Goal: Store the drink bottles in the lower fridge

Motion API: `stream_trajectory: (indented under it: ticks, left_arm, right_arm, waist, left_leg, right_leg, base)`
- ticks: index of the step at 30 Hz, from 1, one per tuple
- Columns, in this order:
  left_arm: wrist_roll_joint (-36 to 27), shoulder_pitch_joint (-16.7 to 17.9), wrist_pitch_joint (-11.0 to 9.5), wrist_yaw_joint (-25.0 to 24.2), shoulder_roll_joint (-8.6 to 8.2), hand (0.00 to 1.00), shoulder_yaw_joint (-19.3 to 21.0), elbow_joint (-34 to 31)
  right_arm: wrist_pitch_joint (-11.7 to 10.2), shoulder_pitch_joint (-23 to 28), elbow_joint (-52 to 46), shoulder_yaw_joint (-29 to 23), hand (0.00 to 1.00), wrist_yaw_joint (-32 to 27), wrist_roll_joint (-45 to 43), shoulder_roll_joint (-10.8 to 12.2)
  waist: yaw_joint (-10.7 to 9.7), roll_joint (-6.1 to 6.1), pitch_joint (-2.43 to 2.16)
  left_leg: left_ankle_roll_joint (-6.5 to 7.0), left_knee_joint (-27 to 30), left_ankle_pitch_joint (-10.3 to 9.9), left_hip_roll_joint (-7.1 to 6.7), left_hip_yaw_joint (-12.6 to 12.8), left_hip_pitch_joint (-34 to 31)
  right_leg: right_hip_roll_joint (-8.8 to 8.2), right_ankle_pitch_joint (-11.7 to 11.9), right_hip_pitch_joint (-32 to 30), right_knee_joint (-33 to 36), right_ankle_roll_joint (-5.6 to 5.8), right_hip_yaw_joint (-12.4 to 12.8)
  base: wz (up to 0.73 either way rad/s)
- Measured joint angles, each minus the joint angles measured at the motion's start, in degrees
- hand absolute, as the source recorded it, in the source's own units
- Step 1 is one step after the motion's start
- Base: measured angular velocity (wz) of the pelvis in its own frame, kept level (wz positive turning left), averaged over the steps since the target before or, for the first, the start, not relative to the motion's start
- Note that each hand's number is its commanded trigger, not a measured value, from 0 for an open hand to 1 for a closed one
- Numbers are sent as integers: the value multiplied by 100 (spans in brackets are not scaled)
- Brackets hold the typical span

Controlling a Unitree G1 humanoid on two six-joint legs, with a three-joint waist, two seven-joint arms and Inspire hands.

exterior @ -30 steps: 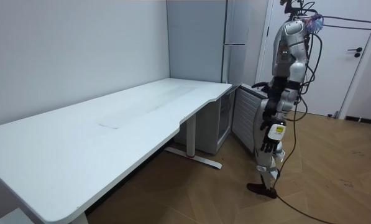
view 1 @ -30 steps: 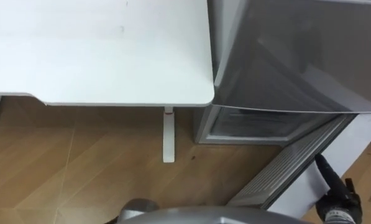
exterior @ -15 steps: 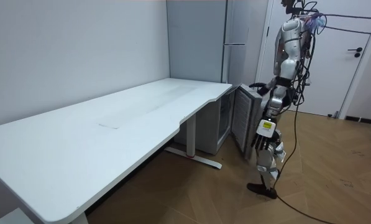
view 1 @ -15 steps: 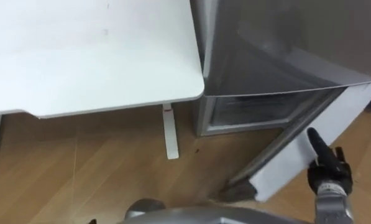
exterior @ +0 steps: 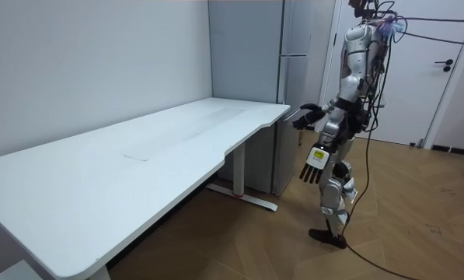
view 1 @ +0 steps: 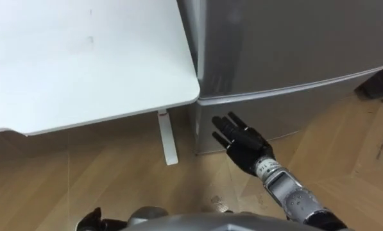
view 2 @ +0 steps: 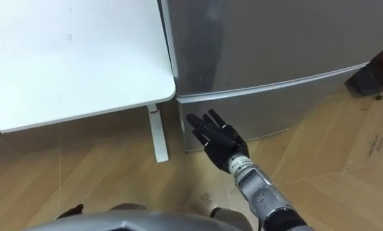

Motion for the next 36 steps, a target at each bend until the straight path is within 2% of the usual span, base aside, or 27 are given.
stream_trajectory:
  ticks: [8, 13, 16, 19, 23, 26, 27, 30, 32, 36]
  left_arm:
    - [-119, 2, -3, -6, -10, 0, -101, -106]
    - [-284, 39, -12, -4, -10, 0, -66, -118]
    - [-627, 142, -35, 3, 10, 0, -3, -125]
    - [-915, 282, -62, 3, -4, 0, 195, -178]
    - [-1024, 405, -93, -4, -44, 0, 498, -202]
    - [-1019, 570, -131, -3, -133, 0, 932, -206]
    - [-997, 643, -146, -3, -134, 0, 1045, -203]
    - [-828, 738, -191, -13, -126, 0, 1389, -46]
    - [-677, 809, -190, -16, -125, 0, 1485, -8]
    - [-399, 778, -137, -98, -88, 0, 1535, 128]
  right_arm:
    - [6, -2, 0, 31, 0, 67, -78, 53]
    - [31, -11, 44, 14, 0, 113, -271, 17]
    - [149, -21, 138, -83, 0, 121, -643, -35]
    - [229, 13, 311, -371, 0, 203, -1124, -55]
    - [238, -5, 1407, -914, 0, 273, -1975, -100]
    - [244, 101, 2110, -1399, 0, 140, -2428, -235]
    - [240, 125, 2419, -1612, 0, 74, -2620, -283]
    - [232, 259, 2866, -2183, 0, -179, -3381, -330]
    - [230, 364, 2923, -2302, 0, -321, -3769, -343]
    - [261, 593, 3002, -2383, 0, -541, -4559, -351]
  waist:
    - [-18, 59, 14]
    - [-24, 35, 20]
    - [-135, -8, 42]
    - [-223, -60, 37]
    - [-261, -143, 13]
    - [-240, -205, -20]
    - [-239, -195, -1]
    - [-304, -241, -1]
    - [-335, -252, -1]
    - [-361, -216, 3]
  left_leg:
    - [4, -103, 0, 2, 88, 76]
    - [10, -103, 5, -6, 68, 190]
    - [11, -104, 5, -13, -36, 239]
    - [12, -106, 3, -14, -142, 268]
    - [16, -133, -4, -16, -352, 270]
    - [16, -123, -4, -23, -433, 310]
    - [16, -121, -4, -27, -472, 360]
    - [14, -100, -12, -41, -608, 372]
    - [22, -70, -23, -63, -693, 341]
    - [75, 177, -139, -149, -1034, 203]
  right_leg:
    - [23, 11, -4, -8, -3, -10]
    - [14, 9, 90, -43, 1, -56]
    - [-5, 9, 250, -129, 10, -187]
    - [-15, 7, 390, -202, 19, -314]
    - [-17, -16, 527, -249, 39, -463]
    - [-25, -23, 631, -315, 50, -559]
    - [-29, -41, 690, -316, 57, -584]
    - [-66, -104, 787, -298, 70, -746]
    - [-102, -153, 805, -259, 79, -826]
    - [-250, -340, 888, -44, 163, -1073]
  base:
    - [-5]
    - [1]
    - [18]
    - [21]
    - [26]
    - [15]
    - [14]
    - [26]
    - [26]
    - [44]
